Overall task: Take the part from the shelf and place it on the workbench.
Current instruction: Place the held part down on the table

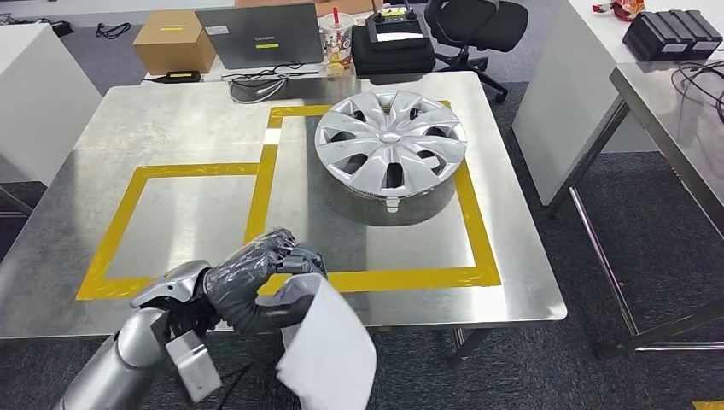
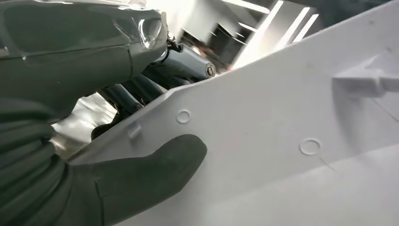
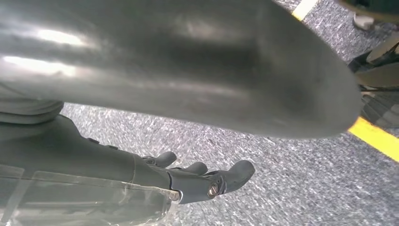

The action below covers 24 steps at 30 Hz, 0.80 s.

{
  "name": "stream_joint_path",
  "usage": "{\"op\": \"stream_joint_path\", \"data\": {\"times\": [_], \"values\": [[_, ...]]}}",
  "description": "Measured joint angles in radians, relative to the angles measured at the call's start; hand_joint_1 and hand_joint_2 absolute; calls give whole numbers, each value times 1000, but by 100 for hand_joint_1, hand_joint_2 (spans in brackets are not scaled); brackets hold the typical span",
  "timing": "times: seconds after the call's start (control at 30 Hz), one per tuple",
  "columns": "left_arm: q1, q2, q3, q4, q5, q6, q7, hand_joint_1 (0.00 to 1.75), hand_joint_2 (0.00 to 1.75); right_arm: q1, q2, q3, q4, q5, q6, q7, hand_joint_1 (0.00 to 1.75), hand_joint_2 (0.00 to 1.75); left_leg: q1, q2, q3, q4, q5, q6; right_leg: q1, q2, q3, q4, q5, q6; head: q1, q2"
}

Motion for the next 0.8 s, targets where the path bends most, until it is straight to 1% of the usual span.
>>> {"op": "stream_joint_path", "data": {"times": [0.03, 0.07, 0.1, 0.13, 0.17, 0.23, 0.27, 0.3, 0.33, 0.37, 0.4, 0.43, 0.47, 0.5, 0.53, 0.57, 0.6, 0.63, 0.67, 0.73, 0.77, 0.8], "values": [[-15, 7, 6, 13, -40, 11, 5, 175, 175, -2, 2, 5, 0, 1, 0, -1, 0, 0, -2, 0, 36, -75, 37, 8, 1, 1, 2, 0, 0, 0, 0, 0], [-31, 14, 10, 26, -66, 19, 6, 175, 175, -4, 4, 9, 0, 2, 0, -1, 0, 0, -4, 1, 71, -145, 62, 16, 5, 2, 2, 0, -1, 1, -1, 0], [-48, 21, 13, 41, -88, 26, 6, 175, 175, -5, 7, 11, -1, 2, 0, -2, 0, 0, -8, 2, 95, -196, 77, 23, 7, 1, 1, 0, -1, 3, -1, 0], [-66, 28, 13, 60, -113, 35, 6, 175, 175, -6, 9, 13, -1, 1, 0, -3, 0, 0, -11, 3, 107, -223, 80, 28, 8, 1, -1, 0, -1, 5, -1, 0], [-84, 34, 12, 81, -139, 43, 8, 175, 175, -7, 11, 14, -1, 0, 1, -4, 0, 0, -14, 3, 109, -229, 77, 29, 9, 0, -2, -1, -1, 10, -1, 0], [-118, 45, 9, 121, -190, 60, 18, 175, 175, -11, 13, 15, -1, -2, 2, -10, 0, 0, -13, 3, 119, -242, 85, 36, 9, -2, -3, -2, -1, 19, -1, 0], [-136, 48, 8, 138, -211, 67, 24, 175, 175, -12, 14, 17, -1, -3, 3, -13, 0, 0, -11, 4, 126, -252, 90, 41, 10, -3, -10, 13, -9, 20, 0, 0], [-154, 51, 7, 153, -231, 74, 31, 175, 175, -13, 14, 18, -1, -3, 3, -15, 0, 0, -8, 5, 132, -261, 96, 46, 10, -3, -27, 48, -26, 19, 1, 0], [-170, 51, 4, 169, -252, 82, 40, 175, 175, -13, 14, 19, -1, -3, 3, -17, 0, 0, -7, 5, 134, -266, 99, 49, 9, -3, -55, 105, -49, 16, 3, 0], [-185, 52, 0, 187, -276, 88, 49, 175, 175, -14, 14, 19, -1, -3, 3, -18, 0, 0, -7, 5, 134, -267, 99, 51, 9, -3, -91, 173, -75, 14, 3, 0], [-198, 52, -6, 206, -306, 95, 62, 175, 175, -14, 14, 20, -1, -3, 3, -19, 0, 0, -8, 5, 133, -267, 99, 51, 9, -3, -125, 236, -94, 15, 4, 0], [-212, 53, -11, 226, -340, 103, 75, 175, 175, -15, 15, 20, -1, -3, 3, -20, 0, 0, -9, 5, 133, -266, 99, 51, 8, -3, -147, 272, -101, 19, 4, 0], [-227, 53, -16, 245, -375, 111, 87, 175, 175, -15, 15, 20, -1, -3, 3, -20, 0, 0, -9, 4, 133, -265, 98, 51, 7, -4, -150, 269, -91, 26, 4, 0], [-245, 53, -20, 266, -413, 118, 100, 175, 175, -15, 15, 20, -1, -2, 4, -20, 0, 0, -9, 3, 133, -263, 97, 49, 6, -4, -132, 225, -68, 35, 4, 0], [-266, 53, -25, 288, -451, 123, 113, 175, 175, -15, 14, 20, -1, -2, 5, -20, 0, 0, -8, 2, 133, -260, 94, 46, 4, -5, -98, 150, -36, 44, 4, 0], [-288, 53, -30, 311, -489, 126, 126, 175, 175, -16, 14, 20, -1, -2, 7, -20, 0, 0, -11, 0, 132, -256, 91, 41, 5, -5, -63, 80, -9, 46, 4, 0], [-310, 52, -35, 337, -524, 128, 139, 175, 175, -16, 14, 20, -1, -2, 8, -20, 0, 0, -12, 0, 130, -251, 87, 37, 6, -5, -37, 27, 11, 42, 4, 0], [-331, 52, -39, 362, -553, 130, 148, 175, 175, -17, 13, 20, -1, -1, 8, -20, 0, 0, -14, 0, 129, -247, 84, 32, 8, -4, -24, -1, 21, 34, 3, 0], [-350, 52, -43, 388, -580, 134, 158, 175, 175, -18, 13, 20, -1, 0, 9, -20, 0, 0, -15, 0, 127, -245, 83, 27, 10, -3, -22, -5, 22, 25, 2, 0], [-386, 49, -52, 445, -640, 144, 181, 175, 175, -20, 14, 20, -1, 3, 11, -20, 0, 0, -13, 0, 124, -242, 81, 20, 8, -2, -23, -7, 25, 13, 3, 0], [-404, 48, -55, 476, -676, 151, 194, 175, 175, -21, 14, 20, -1, 5, 12, -20, 0, 0, -12, 1, 118, -228, 70, 15, 5, -2, -21, -8, 26, 7, 1, 0], [-420, 47, -58, 509, -712, 158, 208, 175, 175, -22, 15, 20, -1, 7, 14, -19, 0, 0, -10, 1, 103, -197, 51, 9, 2, -2, -20, -9, 26, 2, -2, 0]]}}
